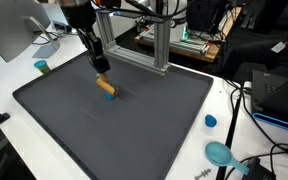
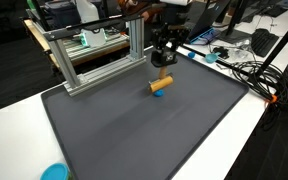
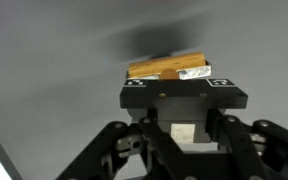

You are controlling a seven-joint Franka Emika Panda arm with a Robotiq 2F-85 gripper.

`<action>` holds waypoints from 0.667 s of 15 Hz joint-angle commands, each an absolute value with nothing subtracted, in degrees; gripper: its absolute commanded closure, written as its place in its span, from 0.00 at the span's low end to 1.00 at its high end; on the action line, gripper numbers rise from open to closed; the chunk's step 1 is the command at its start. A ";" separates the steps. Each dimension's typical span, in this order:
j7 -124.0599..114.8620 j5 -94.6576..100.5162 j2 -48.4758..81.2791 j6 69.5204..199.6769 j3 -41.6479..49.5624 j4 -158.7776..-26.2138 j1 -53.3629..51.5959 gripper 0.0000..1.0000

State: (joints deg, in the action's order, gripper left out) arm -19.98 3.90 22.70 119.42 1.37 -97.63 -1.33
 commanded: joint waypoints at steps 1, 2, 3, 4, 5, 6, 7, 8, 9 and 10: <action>-25.86 5.81 20.97 123.13 3.05 -100.27 -3.68 0.78; -27.46 6.49 20.46 124.60 3.33 -101.25 -4.21 0.78; -28.38 6.89 20.13 125.61 3.39 -102.02 -4.69 0.78; -29.65 7.55 20.00 126.19 3.60 -102.58 -5.33 0.78; -30.34 7.77 19.64 126.60 3.63 -103.30 -5.70 0.78; -31.26 7.92 18.97 127.36 3.80 -104.29 -5.96 0.78; -31.98 7.53 17.77 128.26 3.95 -105.77 -5.93 0.78; -32.59 7.42 16.81 128.89 4.10 -106.93 -6.00 0.78; -33.69 7.80 16.33 129.33 4.47 -107.62 -6.17 0.78; -34.92 8.09 15.71 130.07 4.79 -108.39 -6.15 0.78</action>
State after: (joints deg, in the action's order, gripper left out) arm -31.37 6.48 20.35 127.60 3.25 -103.51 -5.35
